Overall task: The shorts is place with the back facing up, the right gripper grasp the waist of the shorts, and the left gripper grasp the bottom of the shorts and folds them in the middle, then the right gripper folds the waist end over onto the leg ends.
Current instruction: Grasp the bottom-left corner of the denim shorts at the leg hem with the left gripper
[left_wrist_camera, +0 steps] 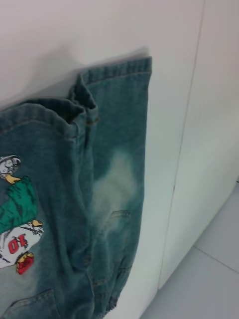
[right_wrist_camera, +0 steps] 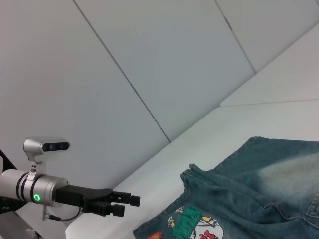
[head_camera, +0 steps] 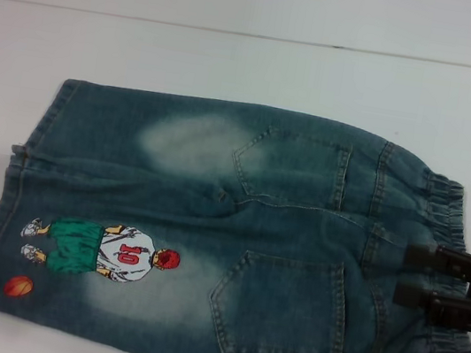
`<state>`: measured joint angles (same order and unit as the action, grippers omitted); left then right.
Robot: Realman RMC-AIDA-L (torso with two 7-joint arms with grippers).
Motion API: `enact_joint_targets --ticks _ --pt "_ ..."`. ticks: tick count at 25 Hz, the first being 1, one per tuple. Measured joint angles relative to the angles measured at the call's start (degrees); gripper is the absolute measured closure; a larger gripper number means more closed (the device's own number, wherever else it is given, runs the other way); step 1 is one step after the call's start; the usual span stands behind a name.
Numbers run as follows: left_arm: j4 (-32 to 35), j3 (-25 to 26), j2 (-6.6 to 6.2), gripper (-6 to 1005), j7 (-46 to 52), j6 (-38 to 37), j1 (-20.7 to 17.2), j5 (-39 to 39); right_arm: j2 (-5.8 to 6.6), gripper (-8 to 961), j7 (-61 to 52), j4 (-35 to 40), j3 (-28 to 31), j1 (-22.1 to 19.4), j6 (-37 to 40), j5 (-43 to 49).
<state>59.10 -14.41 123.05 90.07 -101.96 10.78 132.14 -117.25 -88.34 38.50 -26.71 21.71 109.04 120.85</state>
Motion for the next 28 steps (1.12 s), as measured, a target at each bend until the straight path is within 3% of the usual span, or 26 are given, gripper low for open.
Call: enact_joint_targets --ticks 28 --pt "-0.79 -2.31 0.62 96 0.29 2.06 0.47 4.66 0.00 27 -0.05 0.00 -0.28 -0.27 -0.33 0.09"
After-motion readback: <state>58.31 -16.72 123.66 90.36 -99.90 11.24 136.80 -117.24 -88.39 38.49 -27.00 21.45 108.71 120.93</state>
